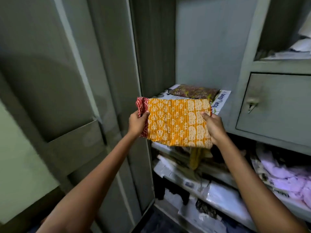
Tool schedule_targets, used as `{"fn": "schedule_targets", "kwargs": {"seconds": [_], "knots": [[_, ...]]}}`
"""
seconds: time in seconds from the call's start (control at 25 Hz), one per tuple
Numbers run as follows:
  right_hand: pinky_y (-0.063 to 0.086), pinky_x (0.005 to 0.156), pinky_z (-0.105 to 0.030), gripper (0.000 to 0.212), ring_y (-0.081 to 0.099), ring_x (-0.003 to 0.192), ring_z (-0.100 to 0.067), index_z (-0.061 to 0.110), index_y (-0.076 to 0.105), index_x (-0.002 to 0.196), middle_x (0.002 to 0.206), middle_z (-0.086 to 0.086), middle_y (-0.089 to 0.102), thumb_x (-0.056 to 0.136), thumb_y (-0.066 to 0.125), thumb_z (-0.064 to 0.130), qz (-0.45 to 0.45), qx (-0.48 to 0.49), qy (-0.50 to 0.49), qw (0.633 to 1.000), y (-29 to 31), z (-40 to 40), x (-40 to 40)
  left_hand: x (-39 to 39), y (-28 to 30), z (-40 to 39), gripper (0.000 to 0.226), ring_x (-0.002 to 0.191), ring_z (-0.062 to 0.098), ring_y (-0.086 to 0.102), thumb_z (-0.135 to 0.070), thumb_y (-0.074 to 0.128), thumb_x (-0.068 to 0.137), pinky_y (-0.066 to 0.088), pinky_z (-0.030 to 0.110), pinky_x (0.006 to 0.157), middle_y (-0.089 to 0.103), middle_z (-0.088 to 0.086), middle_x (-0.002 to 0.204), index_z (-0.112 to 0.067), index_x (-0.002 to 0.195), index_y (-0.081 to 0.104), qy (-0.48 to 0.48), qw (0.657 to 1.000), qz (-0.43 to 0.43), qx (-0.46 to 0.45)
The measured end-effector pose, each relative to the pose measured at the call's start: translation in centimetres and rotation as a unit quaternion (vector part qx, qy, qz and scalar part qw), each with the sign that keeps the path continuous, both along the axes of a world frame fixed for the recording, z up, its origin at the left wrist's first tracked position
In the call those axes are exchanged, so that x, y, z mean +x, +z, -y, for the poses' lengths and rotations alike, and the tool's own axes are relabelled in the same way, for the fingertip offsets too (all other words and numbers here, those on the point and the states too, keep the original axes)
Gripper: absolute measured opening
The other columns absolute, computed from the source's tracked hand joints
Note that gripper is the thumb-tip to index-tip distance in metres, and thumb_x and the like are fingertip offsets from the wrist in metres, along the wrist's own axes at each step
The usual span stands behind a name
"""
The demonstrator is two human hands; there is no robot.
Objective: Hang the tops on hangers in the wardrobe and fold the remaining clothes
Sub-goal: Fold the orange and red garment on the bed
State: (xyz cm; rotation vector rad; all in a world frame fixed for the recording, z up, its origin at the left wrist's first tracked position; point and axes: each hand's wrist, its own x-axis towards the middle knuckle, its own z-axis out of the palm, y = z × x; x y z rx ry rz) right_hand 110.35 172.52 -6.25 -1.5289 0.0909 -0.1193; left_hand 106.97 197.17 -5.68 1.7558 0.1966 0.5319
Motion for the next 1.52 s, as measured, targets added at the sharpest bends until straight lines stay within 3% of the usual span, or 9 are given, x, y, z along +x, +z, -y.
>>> {"fn": "schedule_targets", "kwargs": {"seconds": [0.2,0.32,0.44,0.6,0.8,0.96,1.16,1.36,1.52], "knots": [[0.042,0.091,-0.035,0.045,0.056,0.107,-0.03,-0.003,0.048,0.126,0.116,-0.014,0.059,0.094,0.055,0.029,0.017,-0.012,-0.052,0.998,3.1,0.3,9.2,11.2,3.4,0.5,0.015,0.075,0.015,0.061,-0.022,0.06,0.09,0.05,0.027,0.068,0.065,0.004,0.09,-0.011,0.1,0.064,0.005,1.0,0.014,0.01],[0.04,0.076,-0.031,0.032,0.053,0.078,-0.019,0.001,0.056,0.111,0.084,-0.007,0.056,0.092,0.057,0.027,0.013,-0.015,-0.091,0.996,4.1,0.9,15.8,18.7,4.7,1.1,0.014,0.08,0.017,0.062,-0.025,0.06,0.09,0.051,0.027,0.068,0.065,0.002,0.087,-0.013,0.096,0.064,-0.01,0.999,0.005,0.03],[0.038,0.069,-0.029,0.014,0.05,0.068,-0.017,0.006,0.053,0.094,0.079,-0.007,0.052,0.09,0.057,0.019,0.024,-0.021,-0.156,0.987,5.8,1.4,21.8,26.7,6.2,2.1,0.013,0.087,0.023,0.065,-0.025,0.06,0.09,0.054,0.037,0.081,0.067,0.009,0.092,-0.012,0.089,0.063,-0.043,0.998,0.003,0.039],[0.031,0.056,-0.026,0.014,0.046,0.069,-0.016,0.003,0.058,0.1,0.083,-0.009,0.05,0.089,0.055,0.012,0.022,-0.053,-0.25,0.966,6.6,2.4,28.8,36.3,7.3,3.9,0.02,0.082,0.02,0.062,-0.024,0.064,0.088,0.051,0.029,0.073,0.068,0.011,0.094,-0.005,0.094,0.067,-0.075,0.995,-0.011,0.066],[0.036,0.062,-0.027,0.025,0.056,0.077,-0.023,-0.007,0.059,0.106,0.09,-0.014,0.058,0.088,0.057,0.01,-0.049,-0.101,-0.321,0.94,5.8,4.4,35.7,45.5,6.8,6.4,0.025,0.081,0.018,0.06,-0.022,0.067,0.085,0.047,0.028,0.068,0.068,0.014,0.097,0.0,0.098,0.068,-0.12,0.988,-0.051,0.086],[0.041,0.072,-0.03,0.029,0.06,0.103,-0.036,-0.009,0.06,0.109,0.114,-0.025,0.062,0.088,0.058,0.01,-0.108,-0.167,-0.325,0.925,1.7,4.8,37.8,49.7,1.2,6.4,0.035,0.095,0.031,0.064,-0.029,0.067,0.082,0.049,0.037,0.077,0.068,0.021,0.103,0.001,0.101,0.068,-0.131,0.969,-0.128,0.164],[0.036,0.066,-0.03,0.027,0.06,0.094,-0.035,-0.012,0.06,0.103,0.106,-0.027,0.063,0.089,0.059,0.01,-0.096,-0.185,-0.314,0.926,1.7,5.4,39.1,51.0,1.2,6.5,0.029,0.092,0.033,0.064,-0.028,0.065,0.083,0.047,0.033,0.07,0.068,0.016,0.099,-0.004,0.098,0.069,-0.106,0.977,-0.107,0.148],[0.04,0.073,-0.031,0.025,0.057,0.104,-0.036,-0.002,0.059,0.101,0.114,-0.024,0.061,0.09,0.055,0.02,-0.135,-0.302,-0.294,0.897,0.9,4.8,38.4,50.3,0.9,6.2,0.035,0.103,0.032,0.06,-0.029,0.063,0.085,0.048,0.035,0.081,0.063,0.015,0.115,-0.004,0.11,0.062,-0.09,0.951,-0.172,0.239],[0.031,0.102,-0.043,0.048,0.035,0.127,-0.033,0.006,0.038,0.131,0.139,-0.015,0.04,0.091,0.052,0.029,-0.058,-0.487,-0.328,0.807,3.6,2.9,39.2,49.5,3.8,8.5,0.045,0.125,0.028,0.044,-0.022,0.054,0.091,0.034,0.038,0.104,0.045,0.009,0.138,-0.01,0.133,0.044,-0.078,0.93,0.023,0.359]]}}
